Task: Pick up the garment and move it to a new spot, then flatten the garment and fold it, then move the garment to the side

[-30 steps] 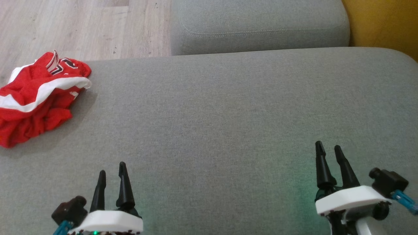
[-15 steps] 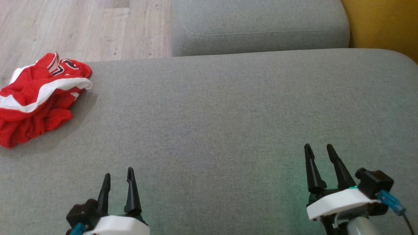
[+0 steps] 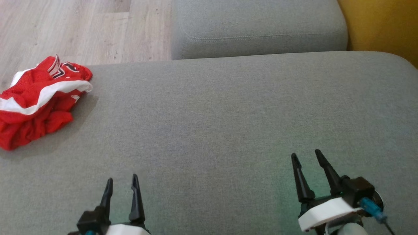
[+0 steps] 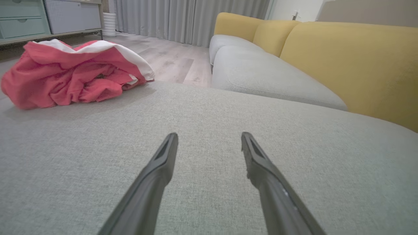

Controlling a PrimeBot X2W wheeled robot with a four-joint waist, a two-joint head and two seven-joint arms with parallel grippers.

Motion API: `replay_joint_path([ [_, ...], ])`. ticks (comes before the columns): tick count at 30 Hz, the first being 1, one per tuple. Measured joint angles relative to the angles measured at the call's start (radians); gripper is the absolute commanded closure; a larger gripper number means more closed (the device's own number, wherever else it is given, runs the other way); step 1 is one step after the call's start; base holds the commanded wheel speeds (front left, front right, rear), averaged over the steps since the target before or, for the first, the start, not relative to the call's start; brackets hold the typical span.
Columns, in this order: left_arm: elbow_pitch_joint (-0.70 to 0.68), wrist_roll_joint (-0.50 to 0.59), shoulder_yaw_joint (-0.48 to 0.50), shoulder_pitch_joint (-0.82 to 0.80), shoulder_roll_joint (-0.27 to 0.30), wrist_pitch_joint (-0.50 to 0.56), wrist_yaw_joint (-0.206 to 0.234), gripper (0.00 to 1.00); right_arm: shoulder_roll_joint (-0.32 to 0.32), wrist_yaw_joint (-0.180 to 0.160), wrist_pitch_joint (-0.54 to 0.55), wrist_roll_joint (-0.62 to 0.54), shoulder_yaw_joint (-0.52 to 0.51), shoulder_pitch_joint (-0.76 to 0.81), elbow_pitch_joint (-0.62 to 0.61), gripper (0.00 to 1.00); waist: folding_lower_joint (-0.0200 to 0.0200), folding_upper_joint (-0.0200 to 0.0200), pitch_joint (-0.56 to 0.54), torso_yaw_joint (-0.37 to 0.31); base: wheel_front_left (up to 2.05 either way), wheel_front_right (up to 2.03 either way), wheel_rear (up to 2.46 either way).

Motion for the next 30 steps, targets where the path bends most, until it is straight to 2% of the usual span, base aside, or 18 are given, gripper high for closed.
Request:
replay_joint_path([
  [13,-0.003,0.100,-0.013,0.032,0.001,-0.035,0.031,0.00,-0.001,0.000,-0.038,-0.151,0.025,0.000,0.002,0.00,0.0000,0.0000,-0.001,0.001,0.00,0.00,0.00],
  [30,0.001,0.101,-0.012,0.032,0.001,-0.035,0.029,0.00,-0.001,0.000,-0.038,-0.154,0.025,0.000,0.012,0.00,0.0000,0.0000,0.002,0.005,0.00,0.00,0.00],
])
